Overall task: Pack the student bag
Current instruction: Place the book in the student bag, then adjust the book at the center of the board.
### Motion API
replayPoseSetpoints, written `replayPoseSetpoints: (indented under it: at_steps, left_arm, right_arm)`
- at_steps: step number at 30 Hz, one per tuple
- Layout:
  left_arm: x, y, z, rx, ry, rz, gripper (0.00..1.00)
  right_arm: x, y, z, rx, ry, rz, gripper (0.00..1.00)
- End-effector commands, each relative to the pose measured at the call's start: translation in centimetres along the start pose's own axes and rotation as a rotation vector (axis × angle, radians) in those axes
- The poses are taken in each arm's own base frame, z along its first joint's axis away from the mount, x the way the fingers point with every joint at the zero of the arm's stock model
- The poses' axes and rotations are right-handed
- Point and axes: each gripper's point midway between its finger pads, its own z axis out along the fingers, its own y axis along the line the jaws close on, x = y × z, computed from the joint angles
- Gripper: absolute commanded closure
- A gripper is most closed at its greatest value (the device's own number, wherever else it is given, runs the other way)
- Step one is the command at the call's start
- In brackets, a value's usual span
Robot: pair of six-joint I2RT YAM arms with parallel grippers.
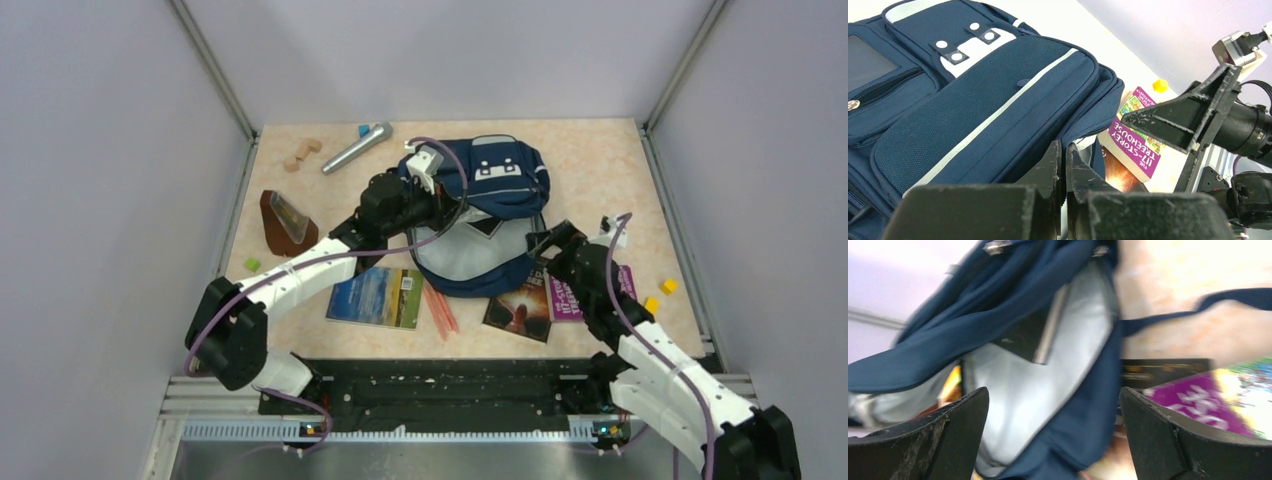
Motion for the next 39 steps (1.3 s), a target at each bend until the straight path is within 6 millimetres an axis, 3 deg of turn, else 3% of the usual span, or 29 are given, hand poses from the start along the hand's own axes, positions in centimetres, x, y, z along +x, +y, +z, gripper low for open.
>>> replayPoseSetpoints:
  at_steps: [1, 2, 8, 13, 29, 39]
  left_arm:
    - [-4.4, -0.7, -1.2, 0.003, -0.142, 0.038, 1.00]
    - [-4.3, -0.7, -1.3, 0.002, -0.144, 0.038, 1.00]
    - [-4.3, -0.4, -1.4, 0.003, -0.161, 0.028, 1.00]
    - [-4.3, -0.6, -1.3, 0.024, -0.162, 0.017, 1.00]
    - [-4.2, 0.2, -1.9, 0.017, -0.180, -0.008, 1.00]
    - [-4.2, 0.5, -1.7, 0.014, -0.185, -0.019, 1.00]
  right_arm:
    - [-0.2, -5.5, -2.7, 0.232, 0.125, -0.073, 0.01]
    - [-0.5, -6.7, -3.5, 0.285, 0.135, -0.066, 0.01]
    - [-2.8, -9.7, -9.1, 0.455, 0.050, 0.043, 0.01]
    - [-2.6, -11.2, -11.2, 0.506, -0.016, 0.177, 0.01]
    - [0.4, -14.6, -10.5, 0.639, -0.024, 0.325, 0.01]
    - [3.1, -15.7, -8.0, 0.600, 0.000, 0.378, 0.02]
